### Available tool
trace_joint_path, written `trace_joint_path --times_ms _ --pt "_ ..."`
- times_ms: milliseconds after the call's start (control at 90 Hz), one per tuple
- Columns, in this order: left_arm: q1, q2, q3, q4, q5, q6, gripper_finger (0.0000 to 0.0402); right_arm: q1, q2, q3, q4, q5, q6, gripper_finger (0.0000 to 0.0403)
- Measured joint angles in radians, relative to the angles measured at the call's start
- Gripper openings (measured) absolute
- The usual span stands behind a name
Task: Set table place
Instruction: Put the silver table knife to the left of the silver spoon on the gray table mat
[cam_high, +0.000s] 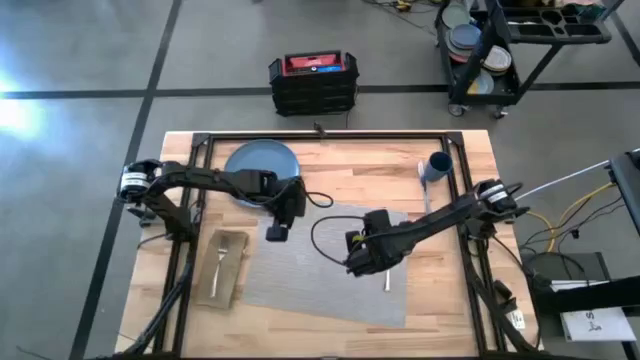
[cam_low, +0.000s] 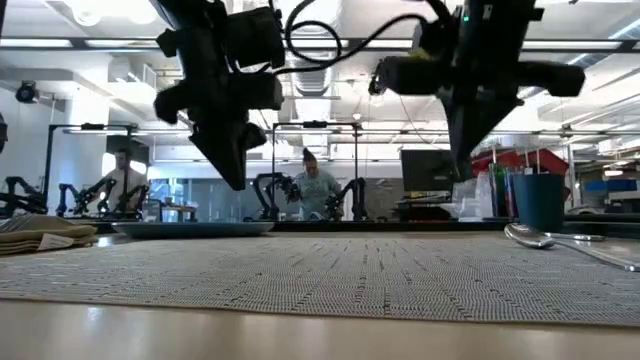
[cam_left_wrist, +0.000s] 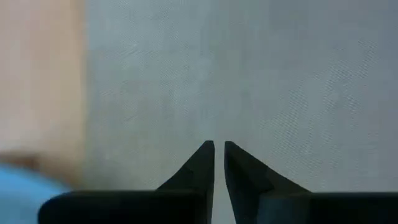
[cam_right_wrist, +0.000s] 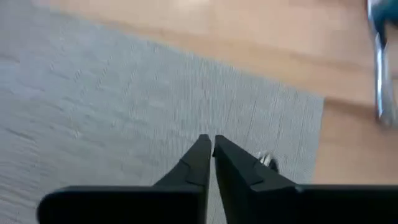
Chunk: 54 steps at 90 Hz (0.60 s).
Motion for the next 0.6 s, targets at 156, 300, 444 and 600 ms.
trace_joint_path --times_ms 156,300,444,600 --pt "0.001 0.002 -0.016 0.033 0.013 0.0 0.002 -0.085 -0.034 -0.029 -0.109 -0.011 -0.066 0.0001" --pt "0.001 0.002 -0.036 0.061 0.013 -0.004 0.002 -0.218 -0.047 -0.096 -0.12 -0.062 -0.196 0.0" --pt "0.001 0.002 -0.056 0.065 0.013 -0.023 0.002 -0.345 -0.047 -0.201 -0.125 -0.105 -0.265 0.0" --pt "0.001 0.002 -0.062 0.05 0.013 -0.027 0.002 -0.431 -0.11 -0.334 -0.091 -0.142 -0.295 0.0"
